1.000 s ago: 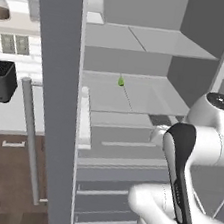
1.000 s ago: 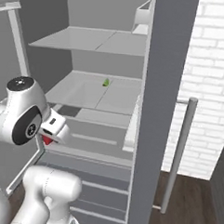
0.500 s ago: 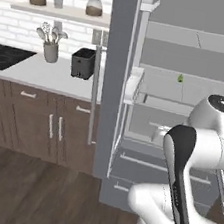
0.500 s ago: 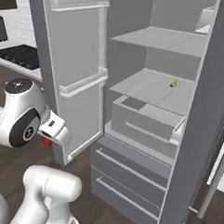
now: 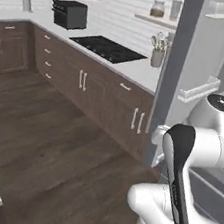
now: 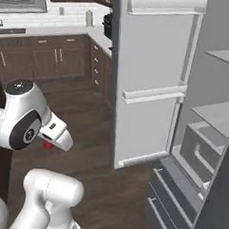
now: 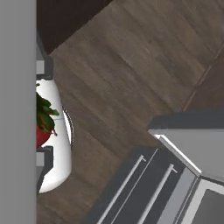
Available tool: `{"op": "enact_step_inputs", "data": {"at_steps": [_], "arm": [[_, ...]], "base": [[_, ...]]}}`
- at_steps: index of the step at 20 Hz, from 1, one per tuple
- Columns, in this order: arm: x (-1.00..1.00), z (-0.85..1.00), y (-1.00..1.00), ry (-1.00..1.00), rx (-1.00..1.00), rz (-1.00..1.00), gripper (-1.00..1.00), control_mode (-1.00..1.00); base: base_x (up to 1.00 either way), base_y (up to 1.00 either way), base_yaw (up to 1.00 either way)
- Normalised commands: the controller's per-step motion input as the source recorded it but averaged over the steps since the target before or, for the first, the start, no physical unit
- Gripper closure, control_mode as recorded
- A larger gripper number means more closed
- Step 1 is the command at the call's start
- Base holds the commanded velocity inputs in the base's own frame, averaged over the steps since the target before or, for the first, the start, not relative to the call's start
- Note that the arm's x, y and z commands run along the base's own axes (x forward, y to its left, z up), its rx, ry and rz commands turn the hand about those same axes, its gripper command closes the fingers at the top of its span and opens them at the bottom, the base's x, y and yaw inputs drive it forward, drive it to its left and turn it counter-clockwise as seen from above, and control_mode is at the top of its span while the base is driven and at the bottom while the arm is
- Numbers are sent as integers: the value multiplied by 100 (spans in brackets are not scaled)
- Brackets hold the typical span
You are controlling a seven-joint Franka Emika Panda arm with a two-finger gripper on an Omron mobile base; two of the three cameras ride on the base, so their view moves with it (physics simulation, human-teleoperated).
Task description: Take the strawberry from the fridge and place it on top of the pancake, located on the dining counter.
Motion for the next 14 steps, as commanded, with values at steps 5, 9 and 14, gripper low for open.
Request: {"op": "enact_step_inputs", "data": {"at_steps": [5,9,14], "arm": [[0,0,0,0,0,0,100,100],[0,0,0,0,0,0,100,100],[0,0,0,0,0,0,100,100]], "base": [[-84,4,77],[-97,54,54],[-63,96,45]]}}
